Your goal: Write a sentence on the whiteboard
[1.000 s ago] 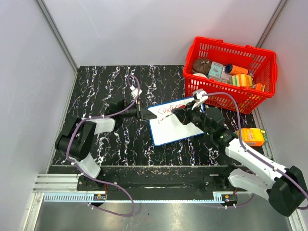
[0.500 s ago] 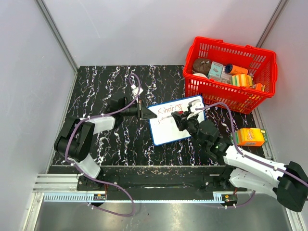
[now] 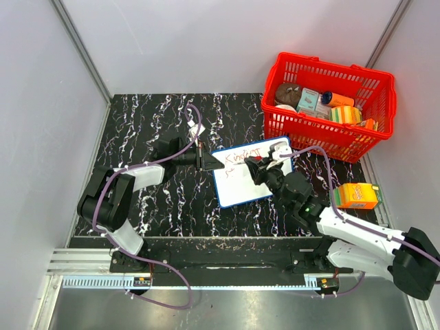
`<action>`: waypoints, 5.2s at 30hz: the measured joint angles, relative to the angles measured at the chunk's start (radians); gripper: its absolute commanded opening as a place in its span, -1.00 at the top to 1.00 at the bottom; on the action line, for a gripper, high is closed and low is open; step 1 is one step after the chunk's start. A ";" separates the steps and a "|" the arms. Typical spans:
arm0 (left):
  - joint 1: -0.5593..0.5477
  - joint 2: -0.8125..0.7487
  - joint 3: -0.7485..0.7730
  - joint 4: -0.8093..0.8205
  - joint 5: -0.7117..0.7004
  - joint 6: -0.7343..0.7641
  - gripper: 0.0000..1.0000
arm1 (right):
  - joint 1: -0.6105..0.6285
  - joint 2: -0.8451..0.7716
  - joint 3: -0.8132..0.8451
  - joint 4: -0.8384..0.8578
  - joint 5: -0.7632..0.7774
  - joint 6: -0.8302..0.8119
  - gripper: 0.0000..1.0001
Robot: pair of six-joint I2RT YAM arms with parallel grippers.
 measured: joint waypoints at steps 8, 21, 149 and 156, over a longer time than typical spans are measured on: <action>0.000 0.000 0.000 -0.005 0.000 0.000 1.00 | 0.000 0.034 0.000 0.007 -0.001 0.004 1.00; 0.000 0.000 0.006 -0.020 0.000 0.007 1.00 | 0.000 0.069 -0.005 0.010 -0.021 0.034 1.00; 0.000 0.000 0.027 -0.080 0.000 0.046 1.00 | 0.001 0.013 -0.014 -0.100 0.152 0.139 1.00; -0.002 0.000 0.027 -0.080 0.000 0.046 1.00 | 0.001 0.013 -0.014 -0.090 0.162 0.139 1.00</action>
